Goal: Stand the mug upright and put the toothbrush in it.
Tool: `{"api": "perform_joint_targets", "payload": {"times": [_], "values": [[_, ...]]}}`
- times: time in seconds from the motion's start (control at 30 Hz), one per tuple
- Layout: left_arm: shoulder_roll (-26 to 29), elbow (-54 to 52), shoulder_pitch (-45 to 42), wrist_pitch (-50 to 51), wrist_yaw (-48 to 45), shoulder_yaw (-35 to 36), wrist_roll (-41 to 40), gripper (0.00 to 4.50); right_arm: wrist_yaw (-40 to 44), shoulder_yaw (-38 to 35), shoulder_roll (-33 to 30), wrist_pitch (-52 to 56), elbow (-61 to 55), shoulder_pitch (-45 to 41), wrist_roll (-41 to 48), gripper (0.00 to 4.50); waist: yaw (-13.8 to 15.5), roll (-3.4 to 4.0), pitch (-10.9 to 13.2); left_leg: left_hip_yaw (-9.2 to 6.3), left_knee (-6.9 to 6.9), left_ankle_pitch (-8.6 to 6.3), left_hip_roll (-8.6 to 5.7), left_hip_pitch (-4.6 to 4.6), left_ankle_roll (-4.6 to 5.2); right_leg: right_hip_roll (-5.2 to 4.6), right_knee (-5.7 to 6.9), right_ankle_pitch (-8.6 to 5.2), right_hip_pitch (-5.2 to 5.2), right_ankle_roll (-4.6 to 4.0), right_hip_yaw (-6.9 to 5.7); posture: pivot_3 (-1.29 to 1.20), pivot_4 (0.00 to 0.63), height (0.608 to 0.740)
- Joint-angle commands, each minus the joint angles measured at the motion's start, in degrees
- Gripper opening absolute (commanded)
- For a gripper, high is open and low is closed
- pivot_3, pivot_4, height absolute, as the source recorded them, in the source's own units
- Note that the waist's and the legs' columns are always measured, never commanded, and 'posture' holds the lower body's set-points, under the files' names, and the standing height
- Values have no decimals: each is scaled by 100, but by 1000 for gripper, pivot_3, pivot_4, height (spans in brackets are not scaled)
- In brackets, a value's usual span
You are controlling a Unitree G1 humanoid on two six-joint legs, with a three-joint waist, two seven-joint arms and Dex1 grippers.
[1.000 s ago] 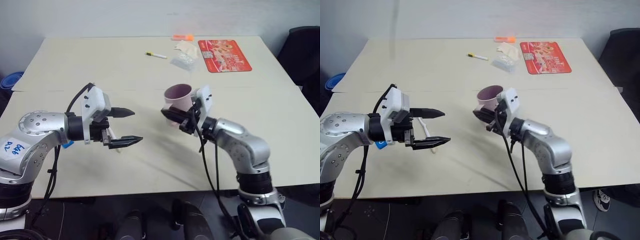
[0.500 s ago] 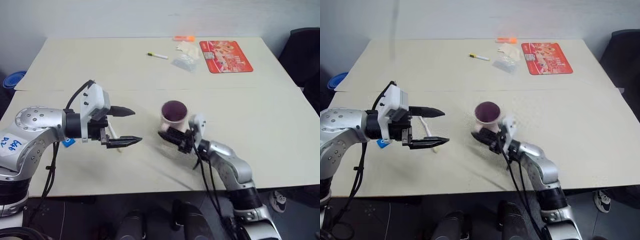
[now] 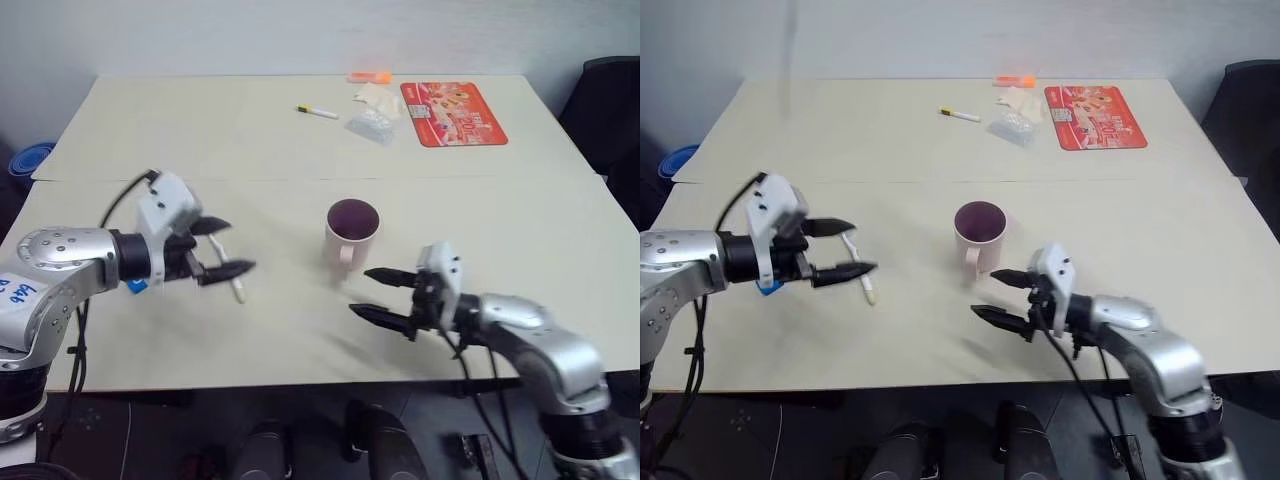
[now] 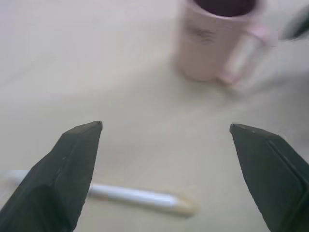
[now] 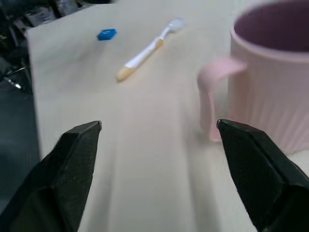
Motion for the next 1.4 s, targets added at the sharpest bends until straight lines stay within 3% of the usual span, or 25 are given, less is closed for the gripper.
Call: {"api": "perform_joint_targets", "payload": {"times": [0.03,0.13,0.33,0.47,0.7,0.87,1.2,1.23,1.4], "values": [[-749,-281,-414,1782,1741,715,506,4500,-41,-789,-649,567,-837,-291,904,4468,38,-7,-4,-1,-1,0,2,4,0,2,1,1,4,-1,-1,0,150,740],[-1756,-454,-736,3005,2611,1442,521,4500,-131,-1190,-1133,873,-908,-810,1515,4468,40,-17,-6,5,-1,-1,-1,0,1,-1,4,2,-2,1,6,0,150,740],[-2648,471,-983,3108,4022,1585,225,4500,-564,-1195,-1160,982,-656,-1652,2061,4468,58,-33,-11,2,-2,2,-1,0,-5,-9,5,3,-4,0,2,0,150,740],[-2889,1621,-1555,3108,4610,1466,-206,4500,-867,-981,-988,907,-678,-1776,2034,4468,87,-53,-23,-1,3,4,-2,-1,-6,-11,7,7,-1,-4,-3,0,150,740],[-2792,3551,-2334,3108,5306,865,-1017,4500,-1269,-709,-718,703,-880,-1755,1923,4468,68,-53,-24,6,1,4,-6,-1,-5,-17,6,9,-3,0,-3,0,150,740],[-2695,4143,-2500,3108,6026,822,-1565,3367,-1505,-736,-711,677,-984,-1711,1969,4500,73,-50,-29,8,2,7,-8,10,-9,-20,14,9,0,0,3,0,150,740],[-2723,4496,-2689,3108,6910,1147,-1886,535,-1573,-938,-958,748,-1053,-1480,2245,4500,73,-51,-30,10,1,7,-10,9,-9,-21,13,9,0,0,1,0,150,740],[-2718,4481,-2658,3108,6975,1168,-1923,334,-1571,-969,-994,778,-1024,-1452,2314,4500,73,-51,-30,10,1,7,-10,9,-9,-20,14,9,1,0,1,0,150,740],[-2465,4324,-2702,2917,6780,1124,-1580,176,-1446,-1023,-1231,775,-926,-1392,2300,4500,65,-51,-30,13,1,7,-9,10,-9,-19,13,9,0,0,2,0,150,740]]}}
